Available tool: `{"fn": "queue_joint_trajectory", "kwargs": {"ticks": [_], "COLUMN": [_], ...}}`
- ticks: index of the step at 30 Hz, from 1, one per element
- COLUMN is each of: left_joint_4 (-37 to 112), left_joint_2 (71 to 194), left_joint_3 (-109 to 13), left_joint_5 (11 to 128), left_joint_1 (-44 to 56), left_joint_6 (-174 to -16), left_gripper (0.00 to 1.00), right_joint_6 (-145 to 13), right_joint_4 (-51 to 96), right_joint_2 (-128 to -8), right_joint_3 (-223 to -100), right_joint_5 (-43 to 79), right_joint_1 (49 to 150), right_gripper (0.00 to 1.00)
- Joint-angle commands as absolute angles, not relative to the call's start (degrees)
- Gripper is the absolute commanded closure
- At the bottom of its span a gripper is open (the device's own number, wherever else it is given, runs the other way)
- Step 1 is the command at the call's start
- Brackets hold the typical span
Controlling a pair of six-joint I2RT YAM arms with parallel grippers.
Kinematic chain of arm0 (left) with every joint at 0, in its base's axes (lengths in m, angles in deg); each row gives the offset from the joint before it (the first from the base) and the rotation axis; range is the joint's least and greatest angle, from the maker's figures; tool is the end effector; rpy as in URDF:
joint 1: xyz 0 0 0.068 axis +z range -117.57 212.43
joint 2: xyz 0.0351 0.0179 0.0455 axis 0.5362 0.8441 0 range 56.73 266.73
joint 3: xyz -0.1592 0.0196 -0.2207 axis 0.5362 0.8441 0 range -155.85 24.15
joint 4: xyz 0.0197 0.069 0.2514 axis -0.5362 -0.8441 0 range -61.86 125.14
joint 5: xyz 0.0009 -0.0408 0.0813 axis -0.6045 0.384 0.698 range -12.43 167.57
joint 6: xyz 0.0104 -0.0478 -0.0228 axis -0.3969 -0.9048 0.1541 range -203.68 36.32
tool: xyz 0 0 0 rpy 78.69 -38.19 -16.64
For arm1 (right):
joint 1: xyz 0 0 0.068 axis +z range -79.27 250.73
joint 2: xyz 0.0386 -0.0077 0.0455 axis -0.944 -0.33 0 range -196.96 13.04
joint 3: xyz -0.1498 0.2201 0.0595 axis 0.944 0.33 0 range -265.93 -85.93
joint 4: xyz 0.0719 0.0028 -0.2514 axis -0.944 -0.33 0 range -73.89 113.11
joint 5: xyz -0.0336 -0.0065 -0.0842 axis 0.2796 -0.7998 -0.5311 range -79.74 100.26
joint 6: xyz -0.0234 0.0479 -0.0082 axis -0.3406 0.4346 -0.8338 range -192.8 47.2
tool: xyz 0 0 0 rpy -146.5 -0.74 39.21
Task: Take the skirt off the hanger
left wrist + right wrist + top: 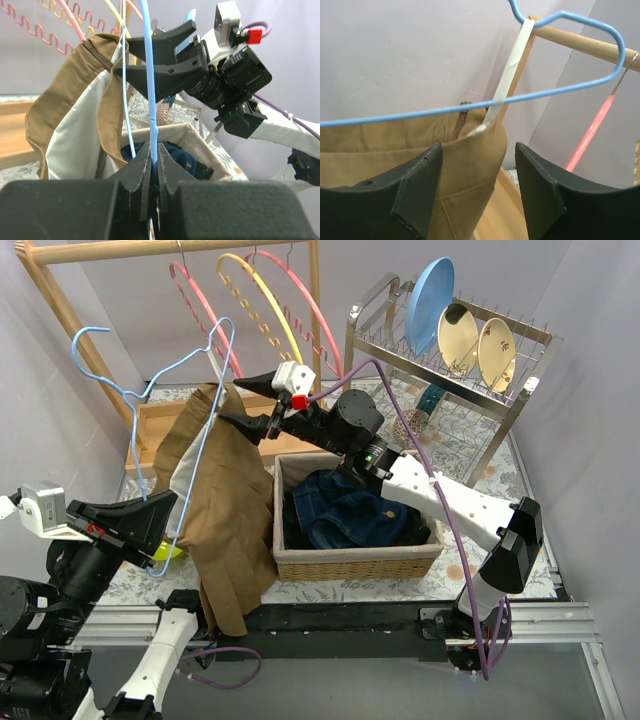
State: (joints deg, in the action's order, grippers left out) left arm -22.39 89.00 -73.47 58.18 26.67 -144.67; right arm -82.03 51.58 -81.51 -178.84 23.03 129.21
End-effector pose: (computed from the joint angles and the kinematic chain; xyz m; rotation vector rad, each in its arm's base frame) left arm -0.0498 -0.0069 0.5168 -0.4429 1.4921 -1.1814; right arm 0.1942 0.3320 0.4787 -0.8072 0.8306 0.8881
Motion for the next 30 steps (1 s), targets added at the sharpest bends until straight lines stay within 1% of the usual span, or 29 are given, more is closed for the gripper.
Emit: {"fn": "queue_joint_trajectory", "kwargs": {"ticks": [1, 2, 4, 5, 6, 7, 10, 11, 12, 13, 16, 19, 21, 23, 25, 27, 30], "left_joint_4": [-18.73, -18.82, -18.73, -18.56, -18.47, -18.73, -19.87, -20.22, -20.75, -21.97, -23.65, -22.78, -22.51, -22.34, -22.08, -22.34, -22.69], "left_joint_2": [89.51, 89.51, 89.77, 89.69, 89.86, 90.03, 90.39, 90.47, 90.56, 91.26, 92.14, 92.32, 92.5, 92.59, 92.5, 92.41, 92.32], "left_joint_3": [-75.6, -75.69, -76.39, -76.65, -76.83, -77.09, -77.88, -78.32, -78.59, -79.11, -80.87, -81.4, -81.49, -81.32, -81.31, -81.49, -81.67], "left_joint_5": [56.13, 56.04, 55.69, 55.34, 55.08, 55.07, 54.81, 54.9, 55.33, 55.6, 55.69, 55.25, 54.81, 54.9, 54.72, 54.98, 55.34], "left_joint_1": [26.45, 26.45, 26.45, 26.45, 26.36, 26.36, 26.36, 26.28, 26.19, 26.01, 25.75, 25.75, 25.75, 25.83, 25.75, 25.75, 25.75], "left_joint_6": [-145.64, -145.73, -145.73, -145.64, -145.9, -145.99, -145.99, -145.73, -145.82, -145.73, -145.29, -145.81, -145.99, -146.17, -146.25, -146.26, -145.9], "left_gripper": [1.0, 1.0, 1.0, 1.0, 1.0, 1.0, 1.0, 1.0, 1.0, 1.0, 1.0, 1.0, 1.0, 1.0, 1.0, 1.0, 1.0], "right_joint_6": [-81.06, -80.62, -80.09, -79.66, -79.48, -79.39, -79.3, -79.3, -78.87, -78.43, -76.4, -75.0, -73.77, -73.24, -71.48, -70.34, -69.2], "right_joint_4": [54.93, 54.75, 54.49, 54.4, 54.31, 54.31, 54.93, 55.01, 54.93, 54.84, 53.18, 52.29, 52.99, 52.99, 53.61, 54.74, 55.36], "right_joint_2": [-79.77, -80.12, -80.39, -80.74, -80.83, -80.83, -80.48, -80.39, -80.48, -80.65, -81.88, -83.11, -83.82, -84.78, -85.14, -85.4, -86.1], "right_joint_3": [-178.83, -179.01, -179.27, -179.27, -179.19, -178.84, -177.69, -177.17, -177.16, -177.34, -179.35, -180.68, -180.94, -181.38, -181.65, -181.47, -182.08], "right_joint_5": [24.23, 24.93, 25.46, 25.64, 25.73, 25.73, 24.33, 23.45, 21.7, 21.51, 23.26, 24.67, 24.67, 24.76, 24.85, 24.76, 26.6], "right_joint_1": [128.56, 128.65, 128.65, 128.65, 128.65, 128.65, 128.65, 128.56, 128.48, 128.21, 127.77, 127.68, 127.68, 127.77, 127.68, 127.68, 127.68], "right_gripper": [0.26, 0.24, 0.25, 0.31, 0.35, 0.45, 0.55, 0.55, 0.53, 0.47, 0.38, 0.35, 0.35, 0.4, 0.41, 0.4, 0.36]}}
